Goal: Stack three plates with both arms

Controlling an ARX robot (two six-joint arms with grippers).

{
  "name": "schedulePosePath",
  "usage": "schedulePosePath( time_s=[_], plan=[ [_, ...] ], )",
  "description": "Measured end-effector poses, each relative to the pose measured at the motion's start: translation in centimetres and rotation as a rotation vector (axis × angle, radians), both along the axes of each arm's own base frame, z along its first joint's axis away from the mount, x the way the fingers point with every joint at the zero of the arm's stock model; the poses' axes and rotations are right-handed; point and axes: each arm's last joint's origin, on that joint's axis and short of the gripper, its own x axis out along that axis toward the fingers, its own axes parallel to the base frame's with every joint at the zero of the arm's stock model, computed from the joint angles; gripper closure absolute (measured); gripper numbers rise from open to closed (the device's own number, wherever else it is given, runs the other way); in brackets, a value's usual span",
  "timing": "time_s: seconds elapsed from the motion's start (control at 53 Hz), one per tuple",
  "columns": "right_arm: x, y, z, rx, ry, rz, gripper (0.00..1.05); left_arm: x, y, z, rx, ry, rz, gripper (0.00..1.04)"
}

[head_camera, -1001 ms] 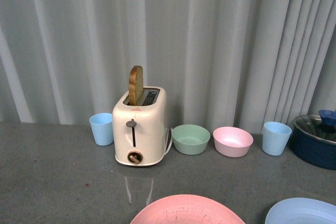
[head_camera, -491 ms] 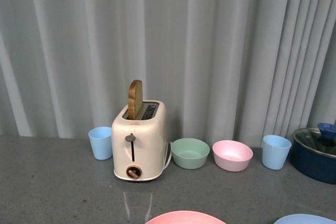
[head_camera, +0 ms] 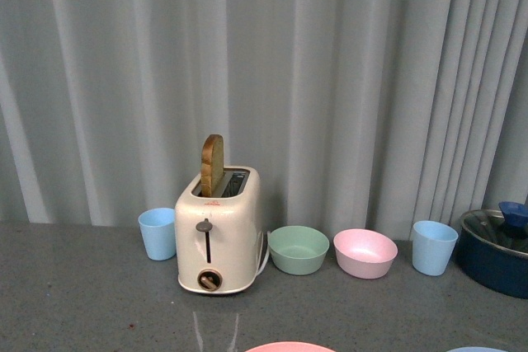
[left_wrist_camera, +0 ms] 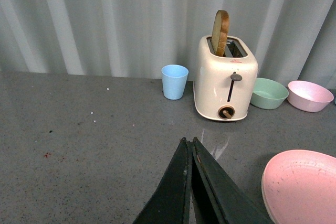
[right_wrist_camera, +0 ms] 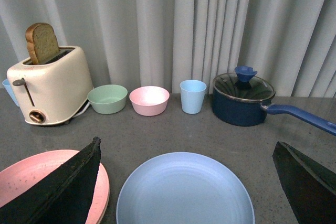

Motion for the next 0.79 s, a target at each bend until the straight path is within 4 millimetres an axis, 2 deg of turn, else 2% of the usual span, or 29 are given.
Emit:
schedulePosePath(
  time_s=[0.793],
  plan=[
    [0.0, 0.0, 0.0, 0.000, 0.000, 0.000, 0.07, -1.9, 0.0, 0.1, 0.000, -0.034, -0.001, 1.01]
  ],
)
